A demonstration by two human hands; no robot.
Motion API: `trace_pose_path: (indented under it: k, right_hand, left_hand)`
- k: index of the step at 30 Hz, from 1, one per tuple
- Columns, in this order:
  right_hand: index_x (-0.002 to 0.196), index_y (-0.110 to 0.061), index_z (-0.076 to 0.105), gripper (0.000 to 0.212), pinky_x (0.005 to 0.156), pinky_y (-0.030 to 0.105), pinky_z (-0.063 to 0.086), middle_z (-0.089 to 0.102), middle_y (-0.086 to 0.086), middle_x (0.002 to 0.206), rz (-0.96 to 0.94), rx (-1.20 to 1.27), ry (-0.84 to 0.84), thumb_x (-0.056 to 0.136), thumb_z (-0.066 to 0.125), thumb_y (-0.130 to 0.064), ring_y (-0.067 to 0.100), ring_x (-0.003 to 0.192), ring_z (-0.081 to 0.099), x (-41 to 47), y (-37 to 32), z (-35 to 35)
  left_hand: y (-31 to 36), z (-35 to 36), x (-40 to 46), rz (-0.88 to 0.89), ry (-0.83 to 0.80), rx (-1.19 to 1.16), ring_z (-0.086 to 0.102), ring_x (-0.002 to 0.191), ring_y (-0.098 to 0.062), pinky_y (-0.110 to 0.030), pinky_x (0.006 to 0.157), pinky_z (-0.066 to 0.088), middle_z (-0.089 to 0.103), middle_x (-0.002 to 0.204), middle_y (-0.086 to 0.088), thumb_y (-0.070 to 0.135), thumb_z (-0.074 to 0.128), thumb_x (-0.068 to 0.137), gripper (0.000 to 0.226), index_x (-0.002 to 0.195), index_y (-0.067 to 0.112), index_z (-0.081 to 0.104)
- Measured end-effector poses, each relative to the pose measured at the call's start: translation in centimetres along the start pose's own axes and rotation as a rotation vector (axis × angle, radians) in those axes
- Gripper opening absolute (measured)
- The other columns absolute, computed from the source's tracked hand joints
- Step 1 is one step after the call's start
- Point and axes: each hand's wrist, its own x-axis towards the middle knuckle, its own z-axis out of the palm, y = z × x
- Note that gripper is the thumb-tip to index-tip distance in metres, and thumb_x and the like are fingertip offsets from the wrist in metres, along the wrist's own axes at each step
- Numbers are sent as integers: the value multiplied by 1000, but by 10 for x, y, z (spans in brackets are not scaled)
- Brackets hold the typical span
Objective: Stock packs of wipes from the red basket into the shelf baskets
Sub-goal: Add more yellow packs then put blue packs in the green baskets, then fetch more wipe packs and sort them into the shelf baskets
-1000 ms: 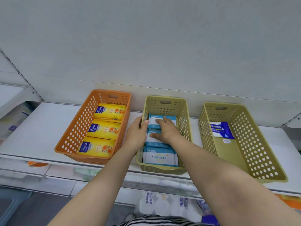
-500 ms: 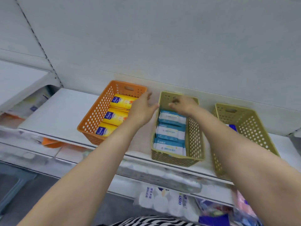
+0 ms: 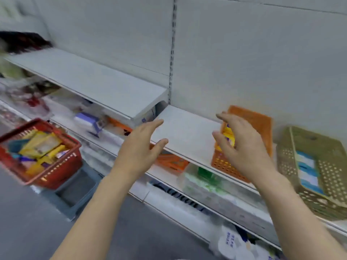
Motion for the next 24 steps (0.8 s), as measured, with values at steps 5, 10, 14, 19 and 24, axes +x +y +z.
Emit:
trace_pose_path:
  k: [5, 10, 14, 19, 24]
  right_hand:
    - [144, -24, 48, 49, 108, 20, 24, 44, -1, 151, 8, 44, -197, 98, 55, -40, 15, 140, 37, 1, -91, 102]
    - [143, -27, 47, 48, 104, 21, 29, 42, -4, 152, -75, 55, -325, 97, 56, -39, 11, 139, 35, 40, -154, 169]
    - [143, -22, 50, 49, 110, 30, 37, 46, 1, 148, -146, 65, -374, 96, 58, -36, 17, 137, 40, 97, -190, 236]
    - [141, -17, 51, 50, 104, 22, 34, 52, 2, 141, -180, 133, -381, 95, 63, -31, 16, 129, 45, 190, -250, 333]
    - [139, -14, 53, 49, 102, 22, 32, 54, 4, 140, -183, 167, -471, 95, 61, -33, 21, 129, 49, 284, -318, 420]
  left_hand:
    - [-100, -64, -58, -143, 30, 41, 49, 131, -14, -29, 109, 36, 56, 141, 5, 32, 65, 94, 45, 137, 23, 56]
    - [-187, -104, -71, -250, 70, 109, 50, 132, -18, -35, 108, 39, 57, 140, 2, 31, 68, 91, 48, 137, 20, 57]
    - [-259, -130, -52, -299, 117, 136, 45, 136, -22, -39, 112, 35, 56, 141, -3, 34, 66, 92, 49, 137, 18, 57]
    - [-364, -180, 0, -371, 117, 156, 43, 136, -17, -28, 112, 28, 54, 143, 0, 38, 62, 93, 50, 139, 21, 55]
    - [-464, -242, 63, -432, 40, 205, 44, 136, -16, -23, 111, 26, 54, 143, 0, 36, 64, 93, 50, 140, 19, 54]
